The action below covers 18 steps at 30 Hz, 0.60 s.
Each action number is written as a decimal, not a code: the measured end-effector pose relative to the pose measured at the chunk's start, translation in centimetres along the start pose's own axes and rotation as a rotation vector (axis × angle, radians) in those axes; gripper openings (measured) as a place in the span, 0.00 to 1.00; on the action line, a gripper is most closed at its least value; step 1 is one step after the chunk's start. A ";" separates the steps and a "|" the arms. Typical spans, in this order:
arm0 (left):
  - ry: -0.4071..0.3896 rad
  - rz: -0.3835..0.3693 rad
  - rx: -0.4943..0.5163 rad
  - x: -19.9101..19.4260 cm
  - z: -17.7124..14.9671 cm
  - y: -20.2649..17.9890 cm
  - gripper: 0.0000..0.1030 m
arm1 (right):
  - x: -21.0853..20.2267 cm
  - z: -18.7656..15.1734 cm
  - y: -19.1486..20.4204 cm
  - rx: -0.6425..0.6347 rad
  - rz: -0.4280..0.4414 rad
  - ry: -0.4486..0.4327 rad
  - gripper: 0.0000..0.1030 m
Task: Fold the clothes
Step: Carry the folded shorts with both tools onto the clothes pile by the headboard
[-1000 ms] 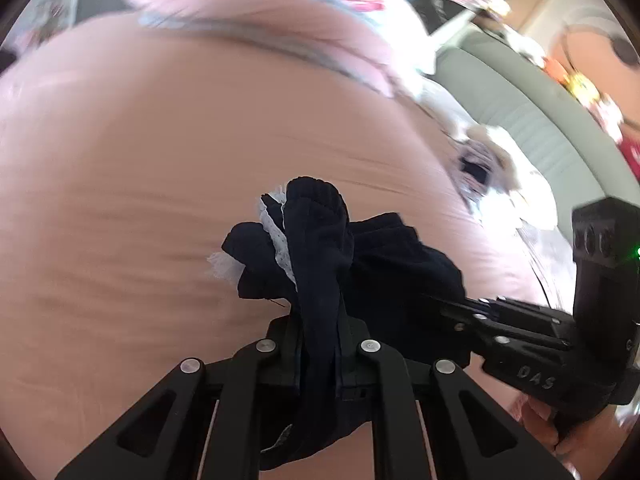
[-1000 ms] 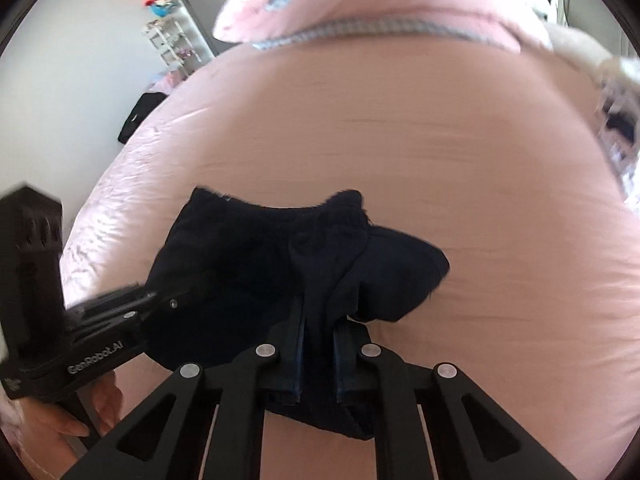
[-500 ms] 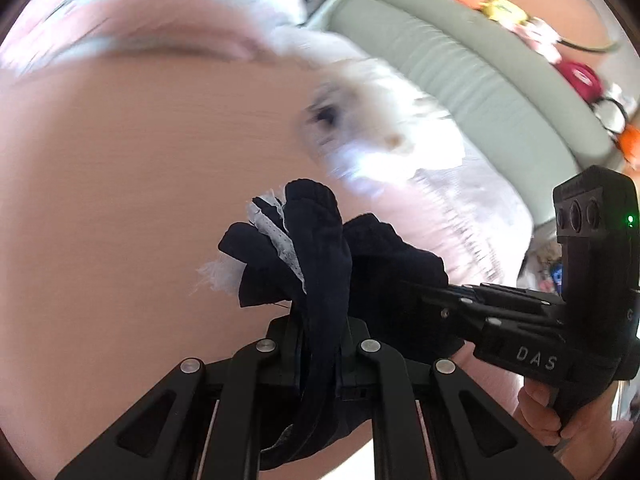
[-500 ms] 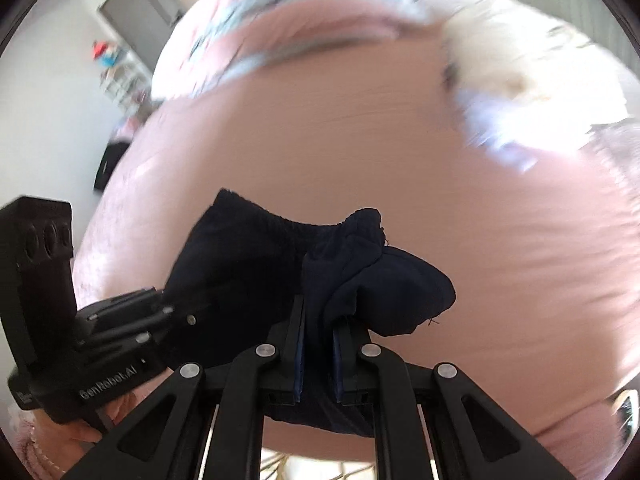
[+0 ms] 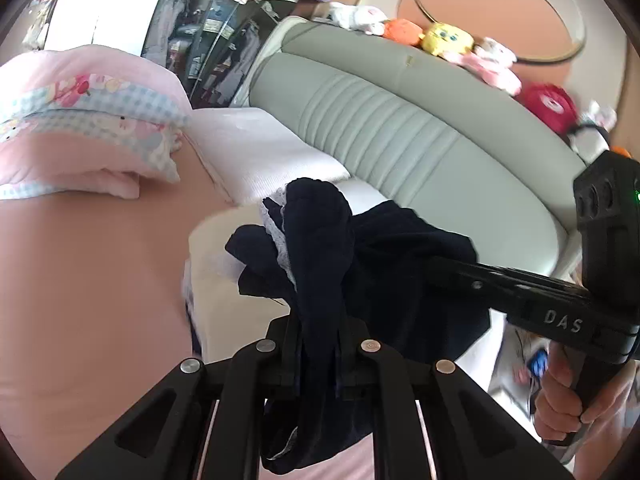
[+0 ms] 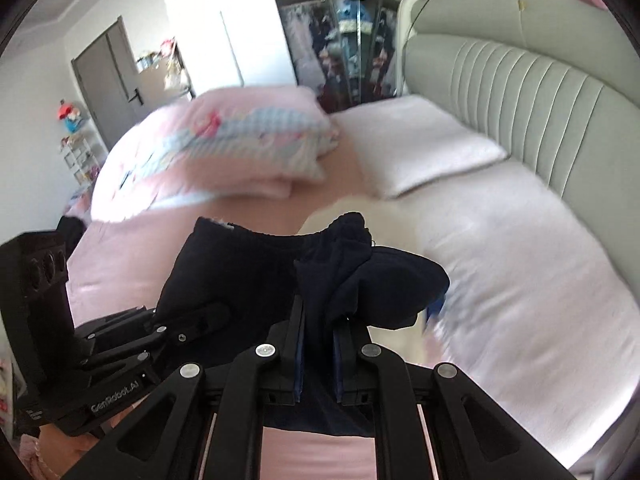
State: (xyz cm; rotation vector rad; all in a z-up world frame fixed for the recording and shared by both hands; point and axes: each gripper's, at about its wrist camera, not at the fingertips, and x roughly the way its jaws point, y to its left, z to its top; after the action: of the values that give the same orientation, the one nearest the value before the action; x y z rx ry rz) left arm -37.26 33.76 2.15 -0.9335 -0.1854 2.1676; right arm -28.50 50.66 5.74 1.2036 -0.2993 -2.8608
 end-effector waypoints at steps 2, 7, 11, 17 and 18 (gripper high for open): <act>-0.008 -0.007 -0.014 1.9 1.0 1.4 0.08 | 1.7 1.8 -1.4 0.007 -0.002 -0.003 0.09; 0.043 -0.003 -0.069 7.4 1.2 4.9 0.08 | 7.5 3.0 -5.0 0.022 0.019 0.054 0.09; 0.127 0.018 -0.108 10.8 -0.4 7.7 0.12 | 11.9 0.9 -6.2 0.026 0.015 0.114 0.10; 0.120 0.003 -0.136 9.1 -1.0 9.4 0.34 | 13.3 -0.2 -6.8 0.078 0.100 0.114 0.21; 0.079 0.034 -0.108 8.2 -0.9 9.0 0.34 | 12.1 -0.1 -7.3 0.106 0.104 0.090 0.25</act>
State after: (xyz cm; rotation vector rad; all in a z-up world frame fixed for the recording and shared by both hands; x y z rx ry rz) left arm -45.65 32.95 -6.75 -1.0893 -0.2520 2.1647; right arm -36.53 56.63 -4.24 1.2888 -0.5010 -2.7249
